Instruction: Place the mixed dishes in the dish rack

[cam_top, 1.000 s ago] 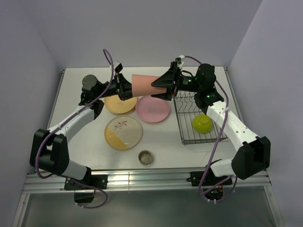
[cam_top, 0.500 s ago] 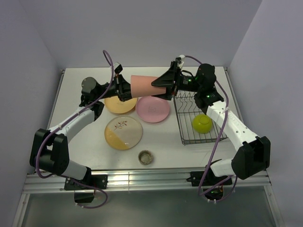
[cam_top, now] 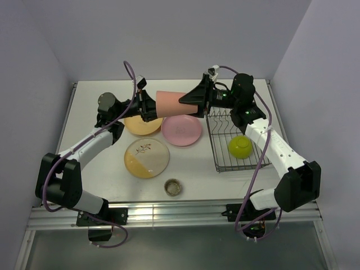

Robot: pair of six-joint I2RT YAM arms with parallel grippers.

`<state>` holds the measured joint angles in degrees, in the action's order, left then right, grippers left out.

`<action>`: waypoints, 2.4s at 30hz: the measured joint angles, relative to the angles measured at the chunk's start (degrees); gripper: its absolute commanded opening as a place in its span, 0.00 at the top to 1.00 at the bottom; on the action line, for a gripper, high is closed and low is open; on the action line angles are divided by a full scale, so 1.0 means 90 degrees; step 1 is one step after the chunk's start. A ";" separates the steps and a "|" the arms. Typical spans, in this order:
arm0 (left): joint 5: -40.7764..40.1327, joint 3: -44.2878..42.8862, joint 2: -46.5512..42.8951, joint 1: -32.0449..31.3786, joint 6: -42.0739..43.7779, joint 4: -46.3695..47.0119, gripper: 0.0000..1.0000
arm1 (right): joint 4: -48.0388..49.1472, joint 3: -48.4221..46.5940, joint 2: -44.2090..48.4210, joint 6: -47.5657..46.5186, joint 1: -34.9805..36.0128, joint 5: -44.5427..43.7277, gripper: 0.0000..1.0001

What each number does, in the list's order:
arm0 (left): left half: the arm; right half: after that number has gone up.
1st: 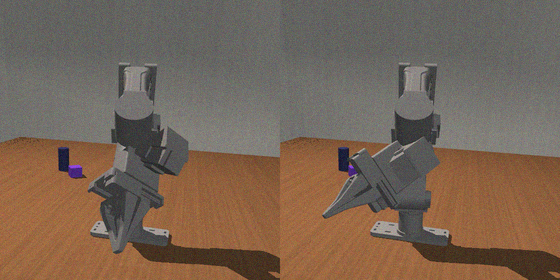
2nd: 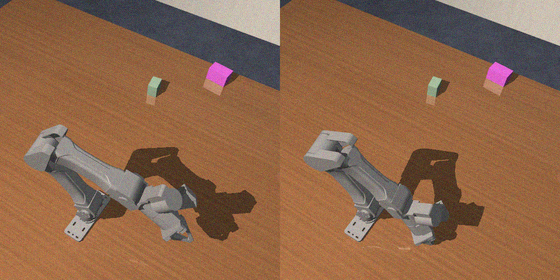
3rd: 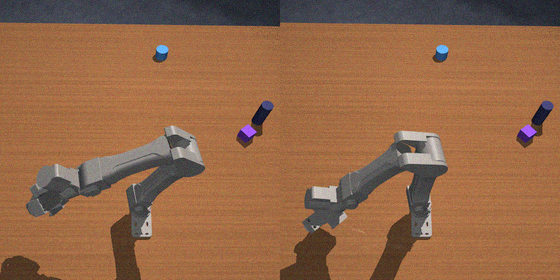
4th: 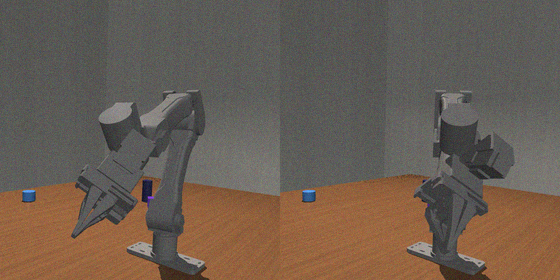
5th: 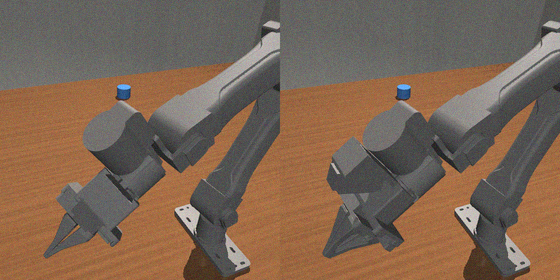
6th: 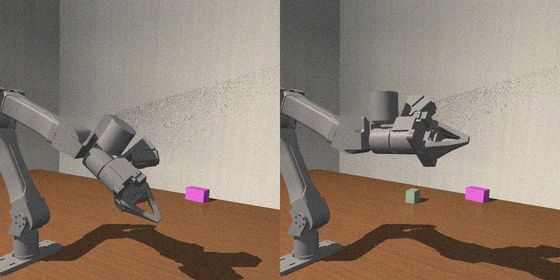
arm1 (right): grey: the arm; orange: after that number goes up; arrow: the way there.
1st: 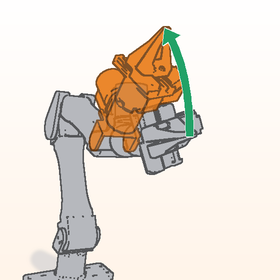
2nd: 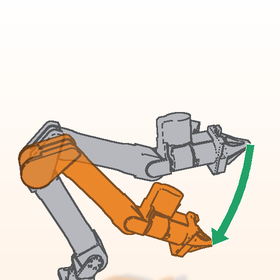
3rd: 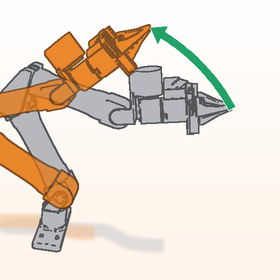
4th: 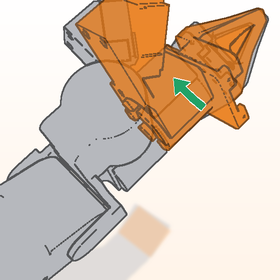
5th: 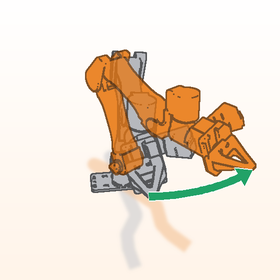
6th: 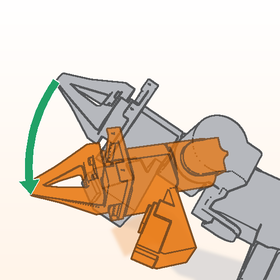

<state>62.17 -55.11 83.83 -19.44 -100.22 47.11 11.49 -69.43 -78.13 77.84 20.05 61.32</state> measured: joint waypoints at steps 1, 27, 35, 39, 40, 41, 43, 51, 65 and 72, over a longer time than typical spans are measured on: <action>0.0000 0.0024 0.0000 0.0000 -0.0005 0.0002 0.99 | -0.0027 0.0000 0.0000 -0.0012 0.0000 0.0002 0.46; -0.4044 -0.2030 -0.0430 0.0814 0.5989 -0.9389 0.07 | -0.7308 -0.2397 -0.0056 -0.4568 -0.1030 -0.3757 1.00; -0.5071 -0.1557 -0.0403 -0.0556 0.6693 -1.0734 0.17 | -0.8871 -0.2419 -0.0301 -0.5323 -0.1022 -0.5999 1.00; -0.5241 -0.1557 -0.0393 -0.1066 0.6856 -1.0907 0.19 | -0.9158 -0.2266 -0.0350 -0.5423 -0.0950 -0.6635 1.00; -0.5280 -0.1557 -0.0379 -0.1117 0.6890 -1.0938 0.20 | -0.9209 -0.2212 -0.0376 -0.5423 -0.0882 -0.6771 1.00; -0.5304 -0.1554 -0.0367 -0.1154 0.6907 -1.0962 0.20 | -0.9255 -0.2159 -0.0408 -0.5421 -0.0799 -0.6895 1.00; -0.5353 -0.1520 -0.0350 -0.1226 0.6955 -1.0982 0.21 | -0.9345 -0.2042 -0.0517 -0.5421 -0.0590 -0.7067 1.00; -0.5396 -0.1134 -0.0223 -0.1545 0.7087 -1.1016 0.24 | -0.9394 -0.1282 -0.0918 -0.5408 -0.0121 -0.7271 1.00; -0.5387 -0.0763 -0.0027 -0.1790 0.7308 -1.0962 0.25 | -0.8990 -0.0306 -0.1212 -0.5253 -0.0056 -0.7361 0.91; -0.5287 -0.0668 0.0228 -0.1923 0.7434 -1.0890 0.25 | -0.8857 -0.0214 -0.1226 -0.5246 0.0002 -0.7327 0.56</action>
<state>14.59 -61.12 85.89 -36.75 -33.32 -50.89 -68.23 -71.35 -89.17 30.63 20.08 -4.62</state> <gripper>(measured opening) 0.753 0.763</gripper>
